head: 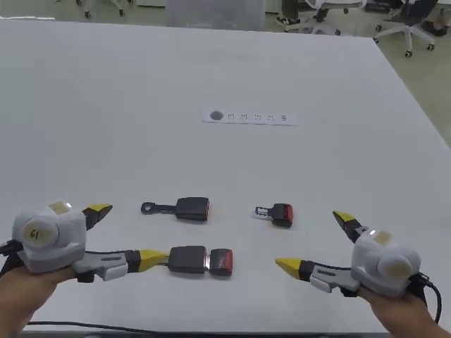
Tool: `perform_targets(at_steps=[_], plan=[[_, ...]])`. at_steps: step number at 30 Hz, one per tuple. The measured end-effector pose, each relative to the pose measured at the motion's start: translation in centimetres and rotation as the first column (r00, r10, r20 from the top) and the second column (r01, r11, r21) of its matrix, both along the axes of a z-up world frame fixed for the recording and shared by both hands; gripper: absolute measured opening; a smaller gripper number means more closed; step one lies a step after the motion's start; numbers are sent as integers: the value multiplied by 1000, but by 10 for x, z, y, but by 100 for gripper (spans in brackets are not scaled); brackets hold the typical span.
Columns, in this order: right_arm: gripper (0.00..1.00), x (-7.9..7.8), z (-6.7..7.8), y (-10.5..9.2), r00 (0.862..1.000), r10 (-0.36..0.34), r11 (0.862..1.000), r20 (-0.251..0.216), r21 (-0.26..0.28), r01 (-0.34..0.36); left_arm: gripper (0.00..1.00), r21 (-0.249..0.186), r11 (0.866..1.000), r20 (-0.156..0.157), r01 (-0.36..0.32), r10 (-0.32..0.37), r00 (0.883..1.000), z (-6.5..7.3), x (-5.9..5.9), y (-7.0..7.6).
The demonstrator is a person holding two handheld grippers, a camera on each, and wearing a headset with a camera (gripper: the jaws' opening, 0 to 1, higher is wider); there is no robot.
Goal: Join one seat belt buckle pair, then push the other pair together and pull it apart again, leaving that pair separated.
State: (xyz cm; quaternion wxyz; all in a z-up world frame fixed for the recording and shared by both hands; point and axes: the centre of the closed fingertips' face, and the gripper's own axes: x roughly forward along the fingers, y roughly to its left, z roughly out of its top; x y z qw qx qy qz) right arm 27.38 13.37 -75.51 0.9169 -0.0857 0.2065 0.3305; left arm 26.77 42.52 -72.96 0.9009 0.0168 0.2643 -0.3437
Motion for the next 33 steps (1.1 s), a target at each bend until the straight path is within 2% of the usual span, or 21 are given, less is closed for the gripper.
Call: perform_targets(at_steps=[10,19,24,33], plan=[[100,-17,0,-9,1000,-20,1000,-4,-3,20,100,-12,1000,3,-28,28,1000,0,-11,8],[100,-20,-1,-7,999,-31,1000,-9,6,31,100,-17,999,2,-44,44,999,0,-18,11],[100,-17,1,-6,999,-35,999,-4,9,35,100,-26,998,7,-55,56,998,3,-17,10],[100,-8,7,-6,998,-62,997,4,38,62,100,-32,995,35,-91,93,995,10,-8,14]])
